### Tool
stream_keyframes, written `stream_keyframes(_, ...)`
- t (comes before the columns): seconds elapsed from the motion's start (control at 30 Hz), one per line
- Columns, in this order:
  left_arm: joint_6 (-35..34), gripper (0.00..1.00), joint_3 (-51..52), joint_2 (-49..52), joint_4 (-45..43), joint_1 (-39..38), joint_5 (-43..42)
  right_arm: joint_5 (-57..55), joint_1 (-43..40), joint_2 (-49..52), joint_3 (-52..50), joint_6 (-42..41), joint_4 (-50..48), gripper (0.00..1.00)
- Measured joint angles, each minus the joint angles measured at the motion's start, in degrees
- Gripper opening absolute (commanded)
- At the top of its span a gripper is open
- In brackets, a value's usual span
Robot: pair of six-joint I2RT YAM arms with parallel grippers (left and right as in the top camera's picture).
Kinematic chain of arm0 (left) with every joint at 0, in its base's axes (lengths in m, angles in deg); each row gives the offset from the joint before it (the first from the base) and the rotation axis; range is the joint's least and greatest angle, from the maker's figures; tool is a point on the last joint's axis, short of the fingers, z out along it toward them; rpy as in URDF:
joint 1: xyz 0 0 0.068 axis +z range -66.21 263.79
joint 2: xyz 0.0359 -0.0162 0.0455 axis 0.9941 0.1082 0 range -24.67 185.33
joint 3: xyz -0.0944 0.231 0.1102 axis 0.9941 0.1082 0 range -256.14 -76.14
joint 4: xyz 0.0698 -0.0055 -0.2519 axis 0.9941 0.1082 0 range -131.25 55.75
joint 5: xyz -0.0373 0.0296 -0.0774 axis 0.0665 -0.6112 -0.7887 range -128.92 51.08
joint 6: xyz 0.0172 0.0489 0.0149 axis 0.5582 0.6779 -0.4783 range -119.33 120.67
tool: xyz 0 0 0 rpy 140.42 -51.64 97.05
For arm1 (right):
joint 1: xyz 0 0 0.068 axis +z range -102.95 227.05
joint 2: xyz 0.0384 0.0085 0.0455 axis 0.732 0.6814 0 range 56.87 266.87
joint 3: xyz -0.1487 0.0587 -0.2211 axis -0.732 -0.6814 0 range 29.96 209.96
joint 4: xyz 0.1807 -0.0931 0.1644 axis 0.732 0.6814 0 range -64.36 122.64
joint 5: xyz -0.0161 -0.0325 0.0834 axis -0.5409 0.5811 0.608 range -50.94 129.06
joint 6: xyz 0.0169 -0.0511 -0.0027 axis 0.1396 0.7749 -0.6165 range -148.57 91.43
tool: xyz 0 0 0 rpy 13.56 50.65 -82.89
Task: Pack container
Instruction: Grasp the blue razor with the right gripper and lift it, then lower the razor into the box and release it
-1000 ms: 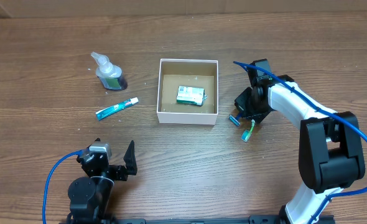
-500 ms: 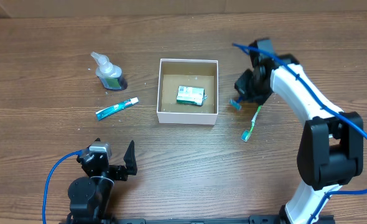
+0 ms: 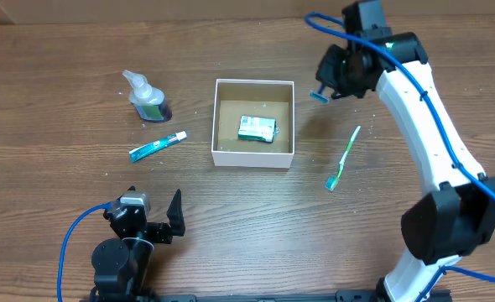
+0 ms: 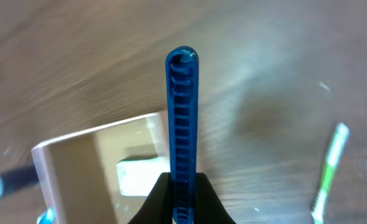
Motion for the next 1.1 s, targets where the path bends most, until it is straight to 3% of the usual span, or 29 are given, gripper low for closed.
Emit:
stream_keyframes(0.1,0.0,1.00,0.0,0.0,0.0,0.0,0.0,2.2,4.3,-0.8,1.1,10.0,-1.8,0.04)
stream_keyframes(0.33,0.0,1.00,0.0,0.0,0.0,0.0,0.0,6.1,16.2,-0.9,-0.3,42.4,-2.0,0.04)
stream_keyframes(0.57,0.0,1.00,0.0,0.0,0.0,0.0,0.0,6.7,18.2,-1.0,-6.8,64.2,-4.1,0.04)
stream_keyframes(0.83,0.0,1.00,0.0,0.0,0.0,0.0,0.0,6.7,17.9,-1.0,-11.8,79.5,-8.5,0.04)
stream_keyframes(1.03,0.0,1.00,0.0,0.0,0.0,0.0,0.0,5.7,17.9,-1.0,-12.4,83.9,-11.1,0.04)
stream_keyframes(1.07,0.0,1.00,0.0,0.0,0.0,0.0,0.0,5.4,17.9,-1.0,-12.4,84.4,-11.4,0.23)
stream_keyframes(1.1,0.0,1.00,0.0,0.0,0.0,0.0,0.0,5.1,17.8,-1.0,-12.4,85.0,-11.6,0.65)
